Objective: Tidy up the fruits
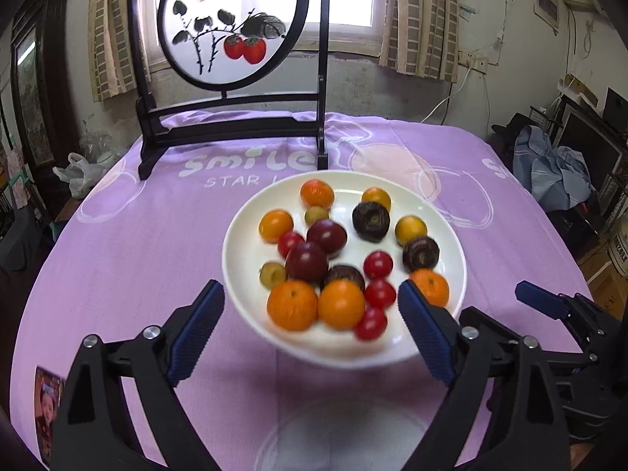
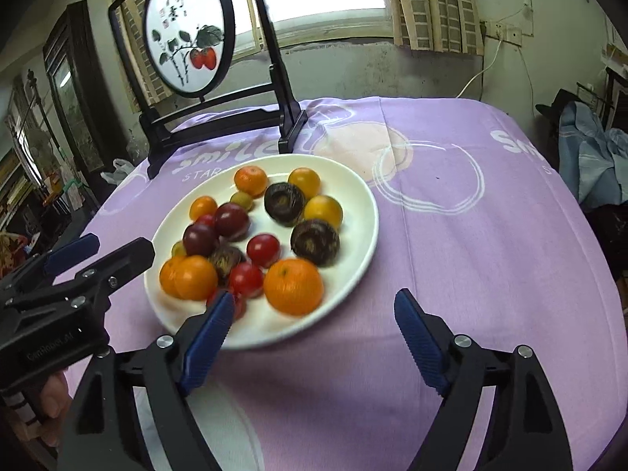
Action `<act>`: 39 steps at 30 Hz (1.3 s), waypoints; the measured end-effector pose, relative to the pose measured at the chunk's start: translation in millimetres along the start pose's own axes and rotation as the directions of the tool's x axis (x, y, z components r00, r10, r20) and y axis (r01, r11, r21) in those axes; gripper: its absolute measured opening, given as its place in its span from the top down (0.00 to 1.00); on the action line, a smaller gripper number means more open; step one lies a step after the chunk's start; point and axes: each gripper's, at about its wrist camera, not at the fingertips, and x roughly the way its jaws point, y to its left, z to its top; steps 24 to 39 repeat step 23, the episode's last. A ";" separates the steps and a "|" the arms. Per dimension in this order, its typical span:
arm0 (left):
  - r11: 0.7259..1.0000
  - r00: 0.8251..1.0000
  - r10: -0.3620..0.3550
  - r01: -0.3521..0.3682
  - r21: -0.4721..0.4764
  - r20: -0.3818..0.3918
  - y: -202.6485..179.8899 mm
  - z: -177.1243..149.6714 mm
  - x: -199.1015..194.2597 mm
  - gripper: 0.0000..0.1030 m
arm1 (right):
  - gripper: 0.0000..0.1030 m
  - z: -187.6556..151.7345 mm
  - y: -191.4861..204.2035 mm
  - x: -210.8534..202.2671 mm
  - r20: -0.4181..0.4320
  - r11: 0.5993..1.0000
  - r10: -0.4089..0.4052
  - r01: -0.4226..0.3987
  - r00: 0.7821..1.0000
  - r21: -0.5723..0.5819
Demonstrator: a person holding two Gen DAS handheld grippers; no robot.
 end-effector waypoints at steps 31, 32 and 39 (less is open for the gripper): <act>1.000 0.996 0.008 -0.007 0.013 -0.083 12.4 -87.4 -23.4 0.06 | 0.15 -83.6 4.1 -21.7 -0.057 0.999 -0.037 0.035 0.998 -0.040; 1.000 0.996 0.008 -0.007 0.013 -0.083 12.4 -87.4 -23.4 0.06 | 0.15 -83.6 4.1 -21.7 -0.057 0.999 -0.037 0.035 0.998 -0.040; 1.000 0.996 0.008 -0.007 0.013 -0.083 12.4 -87.4 -23.4 0.06 | 0.15 -83.6 4.1 -21.7 -0.057 0.999 -0.037 0.035 0.998 -0.040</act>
